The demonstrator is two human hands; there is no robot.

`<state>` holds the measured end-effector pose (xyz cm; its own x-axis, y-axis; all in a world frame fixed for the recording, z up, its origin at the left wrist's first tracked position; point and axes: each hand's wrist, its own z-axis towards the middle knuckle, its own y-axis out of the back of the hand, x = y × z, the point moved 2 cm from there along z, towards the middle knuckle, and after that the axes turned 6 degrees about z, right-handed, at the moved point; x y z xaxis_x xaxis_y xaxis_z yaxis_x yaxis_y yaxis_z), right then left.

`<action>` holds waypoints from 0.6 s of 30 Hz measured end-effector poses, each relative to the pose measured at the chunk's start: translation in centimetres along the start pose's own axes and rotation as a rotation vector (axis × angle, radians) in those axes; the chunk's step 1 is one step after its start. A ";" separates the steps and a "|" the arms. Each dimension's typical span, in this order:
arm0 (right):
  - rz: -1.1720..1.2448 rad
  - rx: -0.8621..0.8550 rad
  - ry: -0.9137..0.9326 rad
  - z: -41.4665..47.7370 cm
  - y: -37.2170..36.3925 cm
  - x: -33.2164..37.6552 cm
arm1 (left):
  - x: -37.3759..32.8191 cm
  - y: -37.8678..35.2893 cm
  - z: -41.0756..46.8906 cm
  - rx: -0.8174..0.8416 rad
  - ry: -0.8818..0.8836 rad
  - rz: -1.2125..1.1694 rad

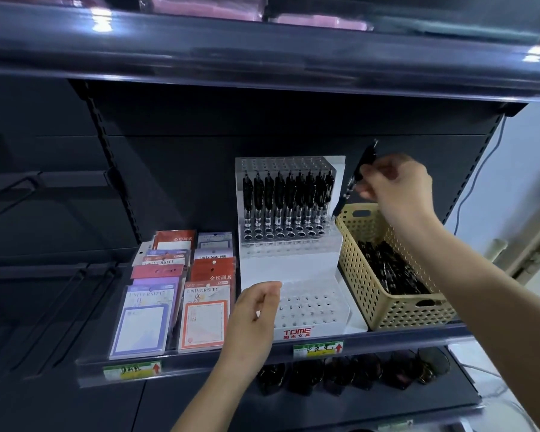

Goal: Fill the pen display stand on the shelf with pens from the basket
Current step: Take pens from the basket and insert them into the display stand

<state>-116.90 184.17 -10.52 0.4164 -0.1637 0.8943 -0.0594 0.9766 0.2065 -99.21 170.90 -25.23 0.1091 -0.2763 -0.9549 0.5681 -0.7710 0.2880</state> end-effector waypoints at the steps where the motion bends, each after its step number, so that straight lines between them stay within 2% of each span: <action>1: -0.046 -0.007 0.024 0.4 -0.2 -0.1 | -0.1 0.0 0.0 -0.004 -0.003 -0.003; 11: -0.158 0.049 0.086 1.6 -3.3 -2.1 | 0.2 1.3 0.2 -0.040 -0.015 -0.012; 18: -0.288 0.162 0.016 1.9 -4.3 -4.6 | 0.5 1.5 0.3 -0.026 -0.005 -0.011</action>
<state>-120.30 180.48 -14.76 0.4508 -0.4270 0.7838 -0.0796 0.8554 0.5118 -98.60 169.45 -25.24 0.0985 -0.2712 -0.9575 0.5899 -0.7590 0.2757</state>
